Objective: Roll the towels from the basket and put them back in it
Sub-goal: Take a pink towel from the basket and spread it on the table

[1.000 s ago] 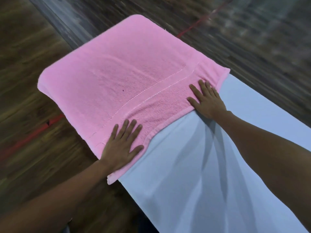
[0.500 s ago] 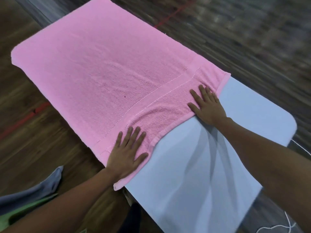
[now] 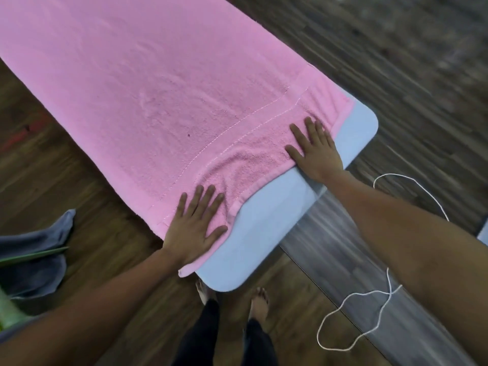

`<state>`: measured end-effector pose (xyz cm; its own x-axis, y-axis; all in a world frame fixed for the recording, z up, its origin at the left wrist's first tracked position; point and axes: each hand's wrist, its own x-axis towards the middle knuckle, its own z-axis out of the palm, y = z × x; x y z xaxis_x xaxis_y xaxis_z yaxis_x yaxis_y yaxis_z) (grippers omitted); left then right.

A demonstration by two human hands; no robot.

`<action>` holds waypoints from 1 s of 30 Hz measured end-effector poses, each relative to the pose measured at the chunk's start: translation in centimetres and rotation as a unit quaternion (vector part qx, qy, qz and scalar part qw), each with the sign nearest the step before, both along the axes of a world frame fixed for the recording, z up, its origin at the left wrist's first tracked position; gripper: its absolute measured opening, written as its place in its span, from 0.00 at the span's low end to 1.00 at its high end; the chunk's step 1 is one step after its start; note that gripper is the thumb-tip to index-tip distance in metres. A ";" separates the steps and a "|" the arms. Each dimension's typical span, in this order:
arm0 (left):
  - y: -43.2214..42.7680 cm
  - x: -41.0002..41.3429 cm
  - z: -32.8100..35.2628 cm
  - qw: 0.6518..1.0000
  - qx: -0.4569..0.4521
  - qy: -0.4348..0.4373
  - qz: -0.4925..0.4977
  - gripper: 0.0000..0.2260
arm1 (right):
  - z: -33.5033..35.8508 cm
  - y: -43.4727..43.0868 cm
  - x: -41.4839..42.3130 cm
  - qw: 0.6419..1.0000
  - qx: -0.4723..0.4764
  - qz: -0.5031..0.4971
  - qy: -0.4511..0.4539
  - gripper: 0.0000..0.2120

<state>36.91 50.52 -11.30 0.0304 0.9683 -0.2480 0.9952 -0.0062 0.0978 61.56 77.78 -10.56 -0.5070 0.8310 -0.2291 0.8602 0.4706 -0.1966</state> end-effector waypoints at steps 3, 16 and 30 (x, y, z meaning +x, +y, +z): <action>-1.6 2.6 0.1 1.000 0.003 -0.001 -0.010 0.33 | 0.1 -1.5 2.7 1.000 -0.003 -0.002 -0.008 0.31; -2.9 6.5 0.0 1.000 0.007 -0.003 -0.022 0.33 | 0.4 -3.1 7.5 0.999 -0.032 0.016 0.006 0.36; 0.5 2.0 0.0 0.999 0.029 -0.034 -0.027 0.33 | 1.4 1.3 4.9 0.996 -0.072 0.034 -0.047 0.33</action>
<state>38.87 51.04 -11.31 0.0981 0.9775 -0.1866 0.9843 -0.0676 0.1630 66.51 79.12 -9.20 -0.5320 0.7498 -0.3935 0.8448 0.5018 -0.1861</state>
